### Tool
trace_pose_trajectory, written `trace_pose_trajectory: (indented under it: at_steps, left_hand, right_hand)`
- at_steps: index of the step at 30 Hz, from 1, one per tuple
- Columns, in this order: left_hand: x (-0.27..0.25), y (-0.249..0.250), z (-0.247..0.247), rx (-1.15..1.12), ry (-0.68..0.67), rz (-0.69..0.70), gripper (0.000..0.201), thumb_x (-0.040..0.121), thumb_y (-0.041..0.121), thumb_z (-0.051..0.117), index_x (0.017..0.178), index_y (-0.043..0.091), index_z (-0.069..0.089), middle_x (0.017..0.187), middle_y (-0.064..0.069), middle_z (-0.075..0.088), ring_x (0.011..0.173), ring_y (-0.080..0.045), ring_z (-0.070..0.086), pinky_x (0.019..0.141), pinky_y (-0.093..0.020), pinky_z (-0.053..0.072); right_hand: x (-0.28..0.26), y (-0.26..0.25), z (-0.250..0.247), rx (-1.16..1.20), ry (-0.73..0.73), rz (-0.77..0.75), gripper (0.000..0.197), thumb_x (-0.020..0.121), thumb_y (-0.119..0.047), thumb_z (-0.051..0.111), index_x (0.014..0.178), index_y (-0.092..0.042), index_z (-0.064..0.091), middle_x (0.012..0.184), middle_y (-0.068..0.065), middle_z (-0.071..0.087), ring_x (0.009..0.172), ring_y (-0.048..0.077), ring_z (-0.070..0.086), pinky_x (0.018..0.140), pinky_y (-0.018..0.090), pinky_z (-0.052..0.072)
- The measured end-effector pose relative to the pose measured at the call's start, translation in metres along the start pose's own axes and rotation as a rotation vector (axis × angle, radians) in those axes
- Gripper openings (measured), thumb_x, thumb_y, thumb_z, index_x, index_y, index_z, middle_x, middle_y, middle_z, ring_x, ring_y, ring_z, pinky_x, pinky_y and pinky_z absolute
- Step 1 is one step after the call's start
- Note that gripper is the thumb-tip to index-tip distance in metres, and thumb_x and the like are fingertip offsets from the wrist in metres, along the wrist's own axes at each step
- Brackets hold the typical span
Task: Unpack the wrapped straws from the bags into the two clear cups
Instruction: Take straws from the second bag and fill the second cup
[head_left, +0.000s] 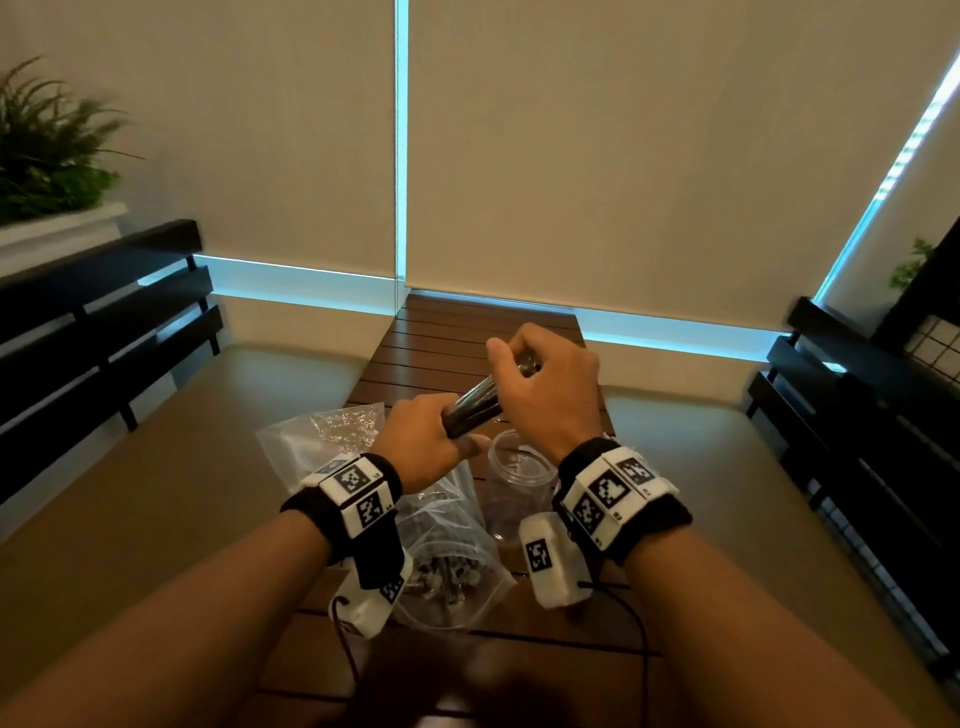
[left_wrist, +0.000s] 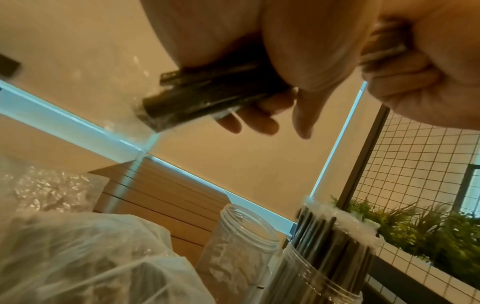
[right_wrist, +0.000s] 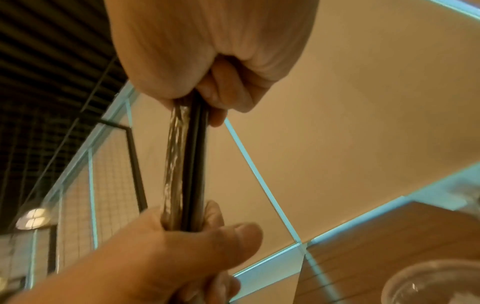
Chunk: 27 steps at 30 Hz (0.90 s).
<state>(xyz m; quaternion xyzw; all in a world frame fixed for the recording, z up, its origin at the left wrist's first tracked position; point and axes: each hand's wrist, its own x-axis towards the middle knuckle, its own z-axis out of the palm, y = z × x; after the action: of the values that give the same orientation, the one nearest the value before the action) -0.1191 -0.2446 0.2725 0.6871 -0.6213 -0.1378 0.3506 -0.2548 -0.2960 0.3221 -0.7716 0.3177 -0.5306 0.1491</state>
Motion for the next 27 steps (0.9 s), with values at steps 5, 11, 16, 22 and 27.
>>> trace_pose_trajectory:
  at_steps: [5,11,16,22,27]
  left_hand:
    - [0.016,0.013,0.022,-0.174,0.03,0.008,0.03,0.083,0.022,0.071,0.06,0.027,0.053,0.056,0.01,0.056,0.052,-0.006,0.052,0.047,-0.016,0.037]
    - [0.036,-0.009,0.056,0.195,-0.297,0.027,0.06,0.073,0.027,0.078,0.122,0.026,0.045,0.116,0.001,0.051,0.098,-0.02,0.057,0.08,-0.032,0.049]
    - [0.038,-0.033,0.093,0.395,-0.477,0.008,0.078,0.087,0.024,0.065,0.147,0.042,0.018,0.154,-0.009,0.01,0.127,-0.032,0.046,0.1,-0.043,0.048]
    - [0.044,-0.034,0.099,0.409,-0.494,-0.014,0.033,0.091,0.02,0.059,0.123,0.024,0.053,0.139,-0.012,0.027,0.111,-0.031,0.051,0.097,-0.04,0.048]
    - [0.036,-0.039,0.091,0.387,-0.468,0.058,0.018,0.092,0.021,0.059,0.11,0.02,0.064,0.124,-0.007,0.041,0.109,-0.023,0.049,0.092,-0.029,0.043]
  right_hand:
    - [-0.006,0.005,-0.002,0.276,-0.131,0.286,0.035,0.078,-0.041,0.077,0.076,-0.01,0.061,0.069,0.001,0.065,0.065,0.012,0.064,0.066,0.03,0.058]
    - [-0.005,0.044,-0.016,0.042,0.131,0.377,0.022,0.082,-0.025,0.07,0.064,-0.013,0.065,0.059,-0.003,0.064,0.058,0.01,0.064,0.06,0.022,0.054]
    - [-0.001,0.069,-0.021,-0.121,0.092,0.375,0.029,0.083,-0.029,0.068,0.062,-0.012,0.059,0.057,-0.004,0.056,0.052,0.009,0.053,0.053,0.013,0.043]
    - [0.005,0.091,-0.009,-0.238,0.108,0.327,0.034,0.082,-0.036,0.064,0.058,-0.022,0.044,0.064,-0.002,0.055,0.059,0.012,0.052,0.055,0.022,0.043]
    - [0.002,0.099,0.006,-0.361,-0.211,0.468,0.034,0.079,-0.047,0.071,0.064,-0.021,0.055,0.064,-0.007,0.057,0.063,0.012,0.058,0.063,0.026,0.05]
